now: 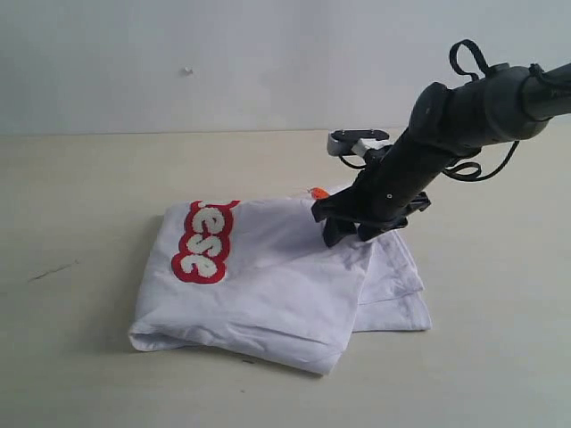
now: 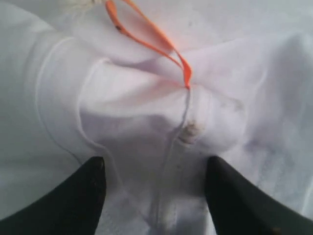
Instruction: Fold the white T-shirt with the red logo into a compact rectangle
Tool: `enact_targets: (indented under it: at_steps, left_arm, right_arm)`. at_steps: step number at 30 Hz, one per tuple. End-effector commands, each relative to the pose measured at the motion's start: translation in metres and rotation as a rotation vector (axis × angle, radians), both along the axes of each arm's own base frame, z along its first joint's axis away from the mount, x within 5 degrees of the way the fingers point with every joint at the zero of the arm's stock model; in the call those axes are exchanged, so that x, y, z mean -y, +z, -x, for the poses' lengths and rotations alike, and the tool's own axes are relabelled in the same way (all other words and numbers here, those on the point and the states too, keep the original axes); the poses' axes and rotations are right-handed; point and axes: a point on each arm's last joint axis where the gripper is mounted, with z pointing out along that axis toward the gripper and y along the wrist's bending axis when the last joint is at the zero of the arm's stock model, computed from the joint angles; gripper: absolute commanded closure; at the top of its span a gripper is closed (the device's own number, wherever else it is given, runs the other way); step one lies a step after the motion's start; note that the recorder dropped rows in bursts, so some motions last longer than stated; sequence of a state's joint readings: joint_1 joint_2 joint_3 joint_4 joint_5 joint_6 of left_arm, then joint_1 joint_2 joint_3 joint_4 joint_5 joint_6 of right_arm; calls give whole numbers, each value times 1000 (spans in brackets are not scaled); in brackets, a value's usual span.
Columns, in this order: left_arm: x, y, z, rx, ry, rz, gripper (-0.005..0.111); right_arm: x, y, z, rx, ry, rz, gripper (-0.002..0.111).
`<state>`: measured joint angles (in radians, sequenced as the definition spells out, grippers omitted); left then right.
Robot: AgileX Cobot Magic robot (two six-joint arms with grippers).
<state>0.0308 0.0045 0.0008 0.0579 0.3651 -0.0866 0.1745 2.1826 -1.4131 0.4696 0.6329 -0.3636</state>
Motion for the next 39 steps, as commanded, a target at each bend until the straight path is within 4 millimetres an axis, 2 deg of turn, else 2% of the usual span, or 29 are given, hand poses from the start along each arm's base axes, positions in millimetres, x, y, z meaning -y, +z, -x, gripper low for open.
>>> enact_targets:
  at_steps: [1,4,6,14,17,20,23,26,30,35,37,39]
  left_arm:
    - [0,2,0,16,2,-3,107]
    - [0,2,0,16,2,-3,107]
    - [0,2,0,16,2,-3,107]
    - [0,2,0,16,2,-3,107]
    - [0,2,0,16,2,-3,107]
    - [0,2,0,16,2,-3,107]
    - [0,2,0,16,2,-3,107]
    - [0,2,0,16,2,-3,107]
    - [0,2,0,16,2,-3,107]
    - [0,2,0,16,2,-3,107]
    - [0,2,0,16,2,-3,107]
    - [0,2,0,16,2,-3,107]
  right_arm:
    - [1,-10,6,-64,37,23,51]
    - [-3,-9,6,-62,36,1,54]
    - [-10,-9,8,-57,68,6,62]
    - [-34,-7,14,-17,223,27,108]
    - [-33,-2,13,1,228,34,108]
    - [-29,14,12,54,263,93,108]
    - [-23,30,11,84,204,145,107]
    - [-20,43,11,112,186,164,94]
    - [-20,51,10,145,156,153,79]
    - [-20,58,10,168,155,151,90]
    - [-20,58,10,166,157,151,88]
    - [-20,57,10,165,162,153,79]
